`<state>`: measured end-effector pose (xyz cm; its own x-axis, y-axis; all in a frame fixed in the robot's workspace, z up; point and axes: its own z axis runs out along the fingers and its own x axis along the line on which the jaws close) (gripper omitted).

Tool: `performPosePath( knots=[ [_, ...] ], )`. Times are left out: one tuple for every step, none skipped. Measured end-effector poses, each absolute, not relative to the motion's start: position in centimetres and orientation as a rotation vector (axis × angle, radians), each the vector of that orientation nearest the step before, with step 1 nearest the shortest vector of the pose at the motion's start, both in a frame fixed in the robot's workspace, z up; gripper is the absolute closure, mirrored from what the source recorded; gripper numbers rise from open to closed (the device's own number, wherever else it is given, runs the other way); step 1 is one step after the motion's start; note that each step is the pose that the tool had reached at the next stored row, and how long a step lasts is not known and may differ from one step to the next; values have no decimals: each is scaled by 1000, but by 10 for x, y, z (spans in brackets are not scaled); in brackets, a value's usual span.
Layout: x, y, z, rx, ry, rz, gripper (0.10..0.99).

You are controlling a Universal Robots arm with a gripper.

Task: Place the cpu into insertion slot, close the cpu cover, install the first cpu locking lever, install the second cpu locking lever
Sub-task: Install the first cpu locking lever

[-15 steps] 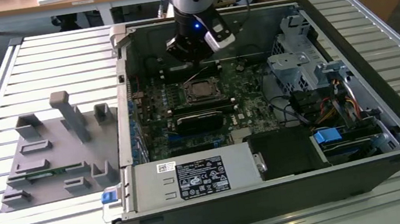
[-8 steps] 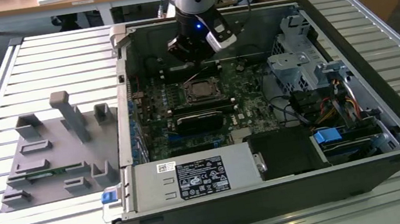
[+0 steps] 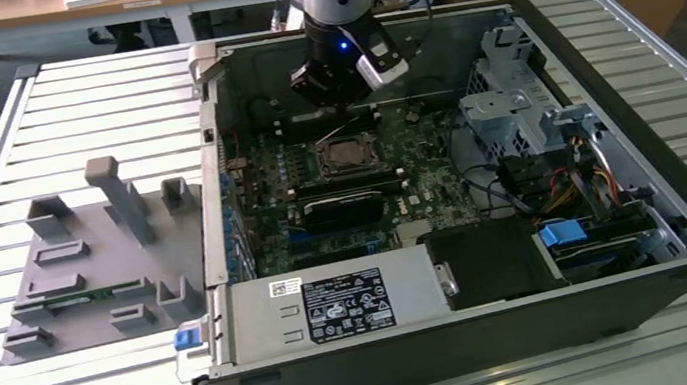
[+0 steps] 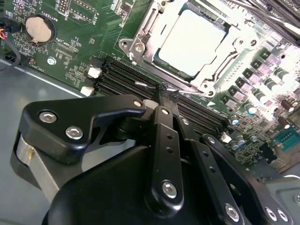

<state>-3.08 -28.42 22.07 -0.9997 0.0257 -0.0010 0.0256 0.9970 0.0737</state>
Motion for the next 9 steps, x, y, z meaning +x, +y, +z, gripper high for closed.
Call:
performPosePath(
  knots=[
    [-30, -284, 220, 40, 3138, 116, 980],
    [-30, -284, 220, 40, 3138, 116, 980],
    [-29, -284, 220, 40, 3138, 116, 980],
    [-28, -284, 219, 40, 3139, 116, 980],
    [-28, -284, 219, 40, 3139, 116, 980],
    [-27, -284, 219, 40, 3139, 116, 980],
    [-26, -284, 218, 41, 3140, 116, 980],
    [-25, -284, 218, 41, 3140, 116, 980],
    [-24, -284, 217, 41, 3141, 116, 980]
  ],
)
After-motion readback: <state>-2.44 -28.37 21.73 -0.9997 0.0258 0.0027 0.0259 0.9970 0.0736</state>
